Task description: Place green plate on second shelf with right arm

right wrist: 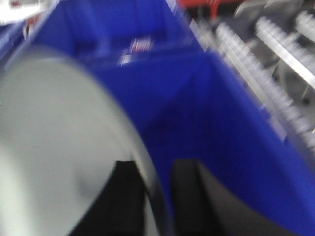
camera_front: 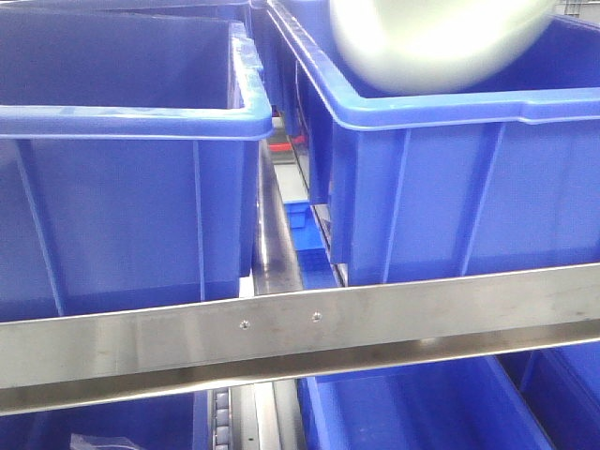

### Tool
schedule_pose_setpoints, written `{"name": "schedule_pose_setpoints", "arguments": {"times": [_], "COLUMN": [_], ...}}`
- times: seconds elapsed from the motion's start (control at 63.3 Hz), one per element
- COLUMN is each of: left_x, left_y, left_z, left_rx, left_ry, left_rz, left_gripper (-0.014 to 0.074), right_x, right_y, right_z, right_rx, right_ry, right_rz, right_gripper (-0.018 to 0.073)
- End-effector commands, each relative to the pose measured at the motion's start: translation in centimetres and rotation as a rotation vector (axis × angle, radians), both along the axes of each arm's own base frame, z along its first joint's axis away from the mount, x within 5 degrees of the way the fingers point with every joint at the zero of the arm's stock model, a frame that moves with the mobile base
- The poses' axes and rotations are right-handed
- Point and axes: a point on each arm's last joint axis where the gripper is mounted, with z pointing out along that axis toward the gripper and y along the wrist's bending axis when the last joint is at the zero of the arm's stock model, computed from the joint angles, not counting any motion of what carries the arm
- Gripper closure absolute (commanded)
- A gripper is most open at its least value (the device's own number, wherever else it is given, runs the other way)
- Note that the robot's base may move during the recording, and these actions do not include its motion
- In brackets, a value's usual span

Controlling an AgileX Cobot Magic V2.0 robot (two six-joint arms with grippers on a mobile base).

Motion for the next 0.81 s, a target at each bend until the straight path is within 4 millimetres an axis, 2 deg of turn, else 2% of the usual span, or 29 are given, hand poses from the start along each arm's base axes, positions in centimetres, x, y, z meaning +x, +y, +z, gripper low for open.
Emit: {"name": "schedule_pose_setpoints", "arguments": {"times": [0.0,0.126,0.268,0.3,0.363,0.458,0.521,0.647,0.789], "left_x": [0.0,0.0,0.0,0.0,0.0,0.0,0.0,0.0,0.0], "left_y": [0.0,0.0,0.0,0.0,0.0,0.0,0.0,0.0,0.0], "left_z": [-0.5,-0.5,-0.5,-0.5,-0.5,-0.5,-0.5,-0.5,-0.5], "left_rx": [-0.017,-0.017,-0.017,-0.017,-0.017,-0.017,-0.017,-0.017,-0.017], "left_ry": [-0.059,-0.059,-0.059,-0.059,-0.059,-0.059,-0.059,-0.059,-0.059], "left_rz": [-0.002,-0.002,-0.002,-0.002,-0.002,-0.002,-0.002,-0.002,-0.002], "left_gripper": [0.0466,0.0466,0.0466,0.0466,0.0466,0.0466,0.0466,0.0466,0.0466], "right_x": [0.9,1.7,1.3,1.0,0.4,-1.0,-2.0,-3.9,-4.2], "right_y": [-0.1,0.1,0.3,0.3,0.4,0.6,0.6,0.6,0.6], "right_z": [3.7,4.2,4.4,4.5,4.7,5.3,6.0,7.2,7.5], "right_rx": [0.022,0.022,0.022,0.018,-0.003,-0.040,-0.046,-0.047,-0.047], "right_ry": [-0.115,-0.110,-0.074,-0.058,-0.019,0.030,0.051,0.064,0.055], "right_rz": [-0.007,0.002,0.021,0.030,0.054,0.091,0.110,0.133,0.134], "right_gripper": [0.0141,0.0124,0.0127,0.0151,0.0260,0.0518,0.0483,0.0481,0.0481]}}
